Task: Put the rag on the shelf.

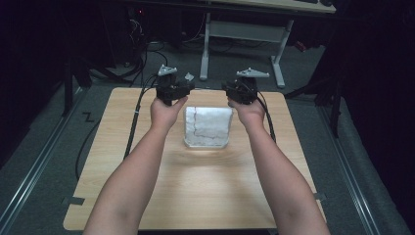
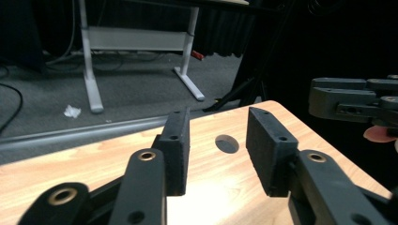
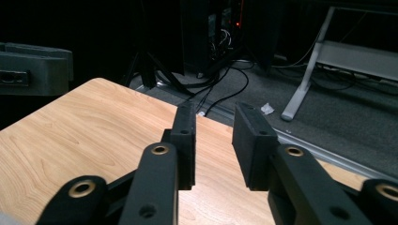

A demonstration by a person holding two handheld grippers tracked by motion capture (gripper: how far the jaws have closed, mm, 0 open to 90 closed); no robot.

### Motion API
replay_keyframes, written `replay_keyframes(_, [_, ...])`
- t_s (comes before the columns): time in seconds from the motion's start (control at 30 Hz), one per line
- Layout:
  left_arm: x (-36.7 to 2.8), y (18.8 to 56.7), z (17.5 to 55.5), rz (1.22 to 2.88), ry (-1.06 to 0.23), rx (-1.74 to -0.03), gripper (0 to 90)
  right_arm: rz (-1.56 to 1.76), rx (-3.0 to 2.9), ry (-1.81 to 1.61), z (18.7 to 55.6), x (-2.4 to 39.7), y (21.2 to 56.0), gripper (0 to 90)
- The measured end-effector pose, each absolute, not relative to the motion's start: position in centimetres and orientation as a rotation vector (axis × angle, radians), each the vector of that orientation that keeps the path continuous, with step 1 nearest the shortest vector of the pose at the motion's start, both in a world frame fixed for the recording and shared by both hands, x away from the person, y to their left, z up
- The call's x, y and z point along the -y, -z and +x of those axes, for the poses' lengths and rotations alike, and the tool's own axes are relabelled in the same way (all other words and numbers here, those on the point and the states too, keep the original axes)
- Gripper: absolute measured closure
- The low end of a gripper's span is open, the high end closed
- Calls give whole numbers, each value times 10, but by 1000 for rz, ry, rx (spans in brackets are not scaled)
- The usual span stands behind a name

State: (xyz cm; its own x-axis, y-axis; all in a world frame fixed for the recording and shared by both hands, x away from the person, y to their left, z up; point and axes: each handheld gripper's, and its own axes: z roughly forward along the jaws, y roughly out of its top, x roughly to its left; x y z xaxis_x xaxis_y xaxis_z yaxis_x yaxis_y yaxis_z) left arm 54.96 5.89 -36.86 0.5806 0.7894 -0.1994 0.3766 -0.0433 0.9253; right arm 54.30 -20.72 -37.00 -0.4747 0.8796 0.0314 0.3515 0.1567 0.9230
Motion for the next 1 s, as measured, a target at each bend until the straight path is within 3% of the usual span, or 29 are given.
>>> replay_keyframes(1.0, [-70, 350, 514, 1658, -568, -922, 465, 1148, -1928, -1302, 517, 215, 364, 575])
